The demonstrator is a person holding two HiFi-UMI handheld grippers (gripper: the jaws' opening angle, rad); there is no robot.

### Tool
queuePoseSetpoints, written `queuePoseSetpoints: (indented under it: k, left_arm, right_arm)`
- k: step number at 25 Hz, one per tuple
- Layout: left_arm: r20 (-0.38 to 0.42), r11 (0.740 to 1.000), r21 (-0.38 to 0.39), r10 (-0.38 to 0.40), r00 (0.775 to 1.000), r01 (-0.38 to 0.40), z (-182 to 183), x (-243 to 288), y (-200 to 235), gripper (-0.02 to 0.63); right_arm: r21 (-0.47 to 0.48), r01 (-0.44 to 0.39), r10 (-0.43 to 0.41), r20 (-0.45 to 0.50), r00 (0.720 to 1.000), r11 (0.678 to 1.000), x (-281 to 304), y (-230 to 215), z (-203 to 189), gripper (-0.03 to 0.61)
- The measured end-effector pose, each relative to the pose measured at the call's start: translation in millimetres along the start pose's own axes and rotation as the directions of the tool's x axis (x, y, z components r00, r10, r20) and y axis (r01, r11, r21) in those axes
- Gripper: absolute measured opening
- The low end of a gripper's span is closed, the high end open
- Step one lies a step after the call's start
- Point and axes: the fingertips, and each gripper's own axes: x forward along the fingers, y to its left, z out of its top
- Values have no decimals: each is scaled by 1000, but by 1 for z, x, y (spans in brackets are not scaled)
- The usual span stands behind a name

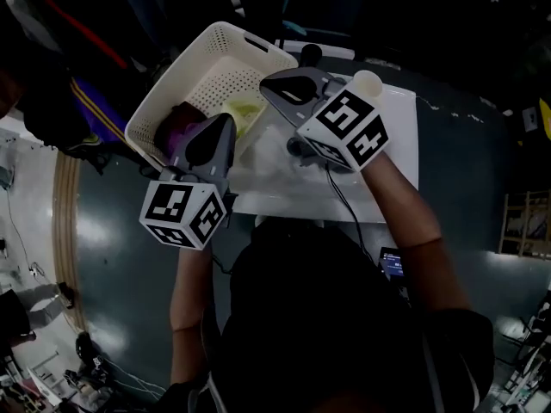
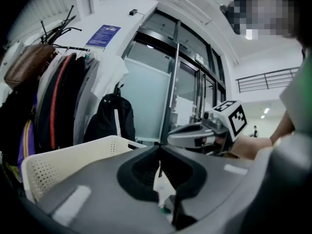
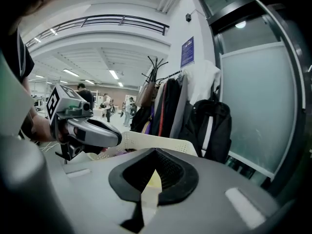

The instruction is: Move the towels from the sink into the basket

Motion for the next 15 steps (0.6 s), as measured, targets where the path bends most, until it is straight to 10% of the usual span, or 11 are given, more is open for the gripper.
queuePoseSetpoints:
  k: [15]
  left_arm:
    - [-107,942,43,-326,939,332,-29,77,-118,5]
  right_arm:
    - [159,279,-263,-114,958,947,-102,-64,-88,-2]
